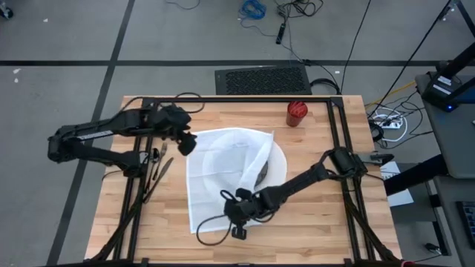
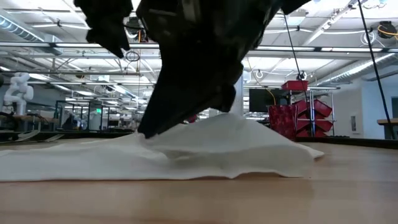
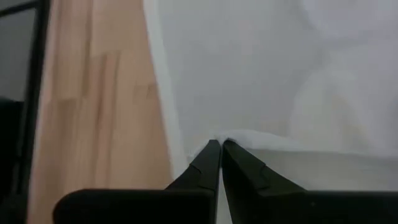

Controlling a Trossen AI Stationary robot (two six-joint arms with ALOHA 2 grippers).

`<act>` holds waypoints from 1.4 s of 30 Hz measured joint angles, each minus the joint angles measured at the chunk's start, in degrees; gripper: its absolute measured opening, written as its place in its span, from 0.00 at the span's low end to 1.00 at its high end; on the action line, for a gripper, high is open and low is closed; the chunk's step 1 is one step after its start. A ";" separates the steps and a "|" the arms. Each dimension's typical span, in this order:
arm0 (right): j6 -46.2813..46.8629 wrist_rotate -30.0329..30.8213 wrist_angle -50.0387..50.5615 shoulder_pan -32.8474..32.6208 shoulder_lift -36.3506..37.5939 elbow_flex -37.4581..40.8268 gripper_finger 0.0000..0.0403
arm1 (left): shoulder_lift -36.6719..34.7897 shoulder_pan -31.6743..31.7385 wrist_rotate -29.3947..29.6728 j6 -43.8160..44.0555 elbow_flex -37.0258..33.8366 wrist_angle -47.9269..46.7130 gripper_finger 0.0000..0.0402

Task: Set table place
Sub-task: Fold the white table napkin

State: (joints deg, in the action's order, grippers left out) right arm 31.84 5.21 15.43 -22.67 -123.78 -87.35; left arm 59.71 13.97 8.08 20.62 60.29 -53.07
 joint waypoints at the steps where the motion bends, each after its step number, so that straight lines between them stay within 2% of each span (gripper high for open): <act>1: 0.90 0.92 0.20 -0.46 0.03 -0.11 0.00 | 1.35 -0.02 0.00 -0.15 0.00 1.45 0.53; 13: 6.31 3.96 3.79 -4.41 0.23 -0.09 0.00 | 23.18 0.98 -0.79 -0.74 0.00 19.50 0.53; 19: 7.99 4.41 5.18 -4.99 0.23 -0.05 0.00 | 32.96 3.26 -6.01 -1.90 0.00 34.97 0.53; 23: 9.60 5.29 8.11 -5.61 0.23 -0.03 0.00 | 36.88 4.45 -8.24 -1.82 0.00 46.68 0.53; 27: 11.64 5.28 10.25 -6.00 0.23 -0.03 0.00 | 39.94 4.73 -13.11 -0.63 0.07 55.91 0.53; 34: 14.38 5.27 10.18 -5.82 0.23 -0.02 0.00 | 48.30 4.66 -15.79 1.67 3.76 62.01 0.53; 42: 15.52 5.27 10.30 -5.89 0.23 0.00 0.00 | 56.47 4.55 -17.41 3.94 11.01 63.52 0.53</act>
State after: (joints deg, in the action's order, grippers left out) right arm 47.35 10.48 25.73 -28.56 -123.55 -87.35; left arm 116.18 18.52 -9.33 24.56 71.31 10.45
